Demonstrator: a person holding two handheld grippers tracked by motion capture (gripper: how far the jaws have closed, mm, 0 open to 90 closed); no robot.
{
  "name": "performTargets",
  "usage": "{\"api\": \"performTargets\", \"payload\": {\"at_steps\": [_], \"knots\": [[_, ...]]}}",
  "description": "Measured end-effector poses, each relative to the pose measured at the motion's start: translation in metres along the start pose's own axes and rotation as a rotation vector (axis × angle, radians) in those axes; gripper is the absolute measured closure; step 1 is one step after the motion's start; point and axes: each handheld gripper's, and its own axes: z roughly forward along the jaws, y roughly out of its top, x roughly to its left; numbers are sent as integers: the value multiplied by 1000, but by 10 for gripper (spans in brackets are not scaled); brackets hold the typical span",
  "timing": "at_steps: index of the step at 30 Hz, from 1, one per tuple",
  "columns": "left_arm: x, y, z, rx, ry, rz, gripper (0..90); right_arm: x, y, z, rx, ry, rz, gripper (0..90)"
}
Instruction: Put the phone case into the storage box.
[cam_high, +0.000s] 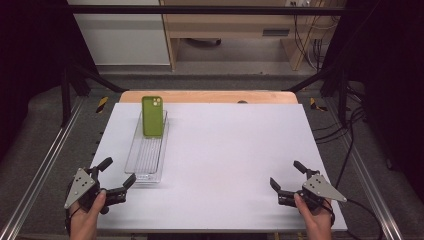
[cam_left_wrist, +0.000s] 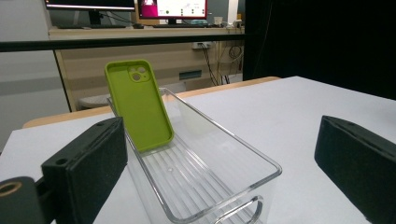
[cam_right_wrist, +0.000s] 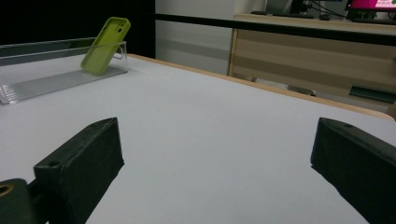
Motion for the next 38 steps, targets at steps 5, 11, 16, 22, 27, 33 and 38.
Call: {"api": "performTargets", "payload": {"at_steps": [5,11,16,22,27,33,38], "knots": [[-1,-4,1,3,1,-4,20,1,-1,1,6,0,-7,25],[-1,-9,1,6,4,-9,20,3,-1,3,11,3,-11,25],[-2,-13,2,9,4,-11,20,6,-2,6,17,14,-22,25],[-4,-17,4,15,9,-11,23,8,-3,7,15,22,-20,23],[-4,-21,5,-3,19,-24,23,9,-3,10,11,21,-25,21],[-4,-24,11,-14,25,-31,23,10,-5,16,13,17,-18,20],[-3,-22,16,-42,49,-41,23,8,-6,19,17,8,-11,19]]}}
